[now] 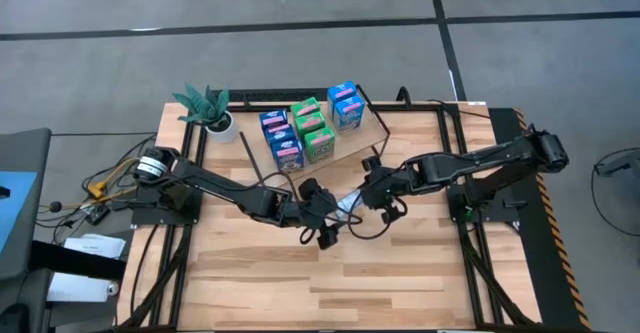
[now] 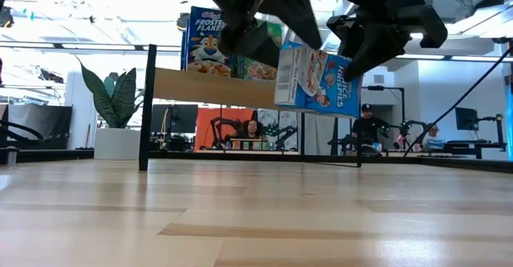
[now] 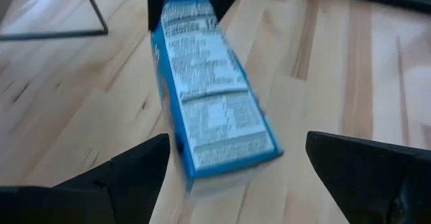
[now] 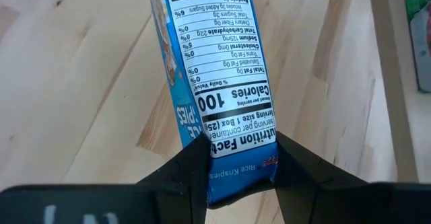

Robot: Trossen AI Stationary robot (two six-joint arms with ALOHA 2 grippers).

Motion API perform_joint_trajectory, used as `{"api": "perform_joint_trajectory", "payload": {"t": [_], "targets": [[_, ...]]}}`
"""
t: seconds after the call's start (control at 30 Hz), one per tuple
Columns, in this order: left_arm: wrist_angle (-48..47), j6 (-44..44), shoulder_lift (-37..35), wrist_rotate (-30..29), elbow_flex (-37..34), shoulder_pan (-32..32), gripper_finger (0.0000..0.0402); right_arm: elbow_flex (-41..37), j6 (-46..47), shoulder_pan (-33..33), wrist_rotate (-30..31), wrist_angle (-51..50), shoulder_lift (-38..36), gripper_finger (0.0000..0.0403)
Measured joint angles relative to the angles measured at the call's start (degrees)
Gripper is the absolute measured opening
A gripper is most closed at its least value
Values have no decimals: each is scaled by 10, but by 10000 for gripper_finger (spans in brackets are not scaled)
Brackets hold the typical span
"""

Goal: Stack cereal on shelf
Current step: Put the light blue cereal box on the shelf and align it with the other light blue cereal boxes

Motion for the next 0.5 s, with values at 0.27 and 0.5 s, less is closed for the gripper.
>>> {"api": "perform_joint_trajectory", "payload": {"t": [0.27,0.5], "targets": [[15,-14,9,-14,0,0,324,0,9,0,-4,19,0,151],[14,-17,9,-4,0,1,242,0,10,1,-9,18,0,153]]}}
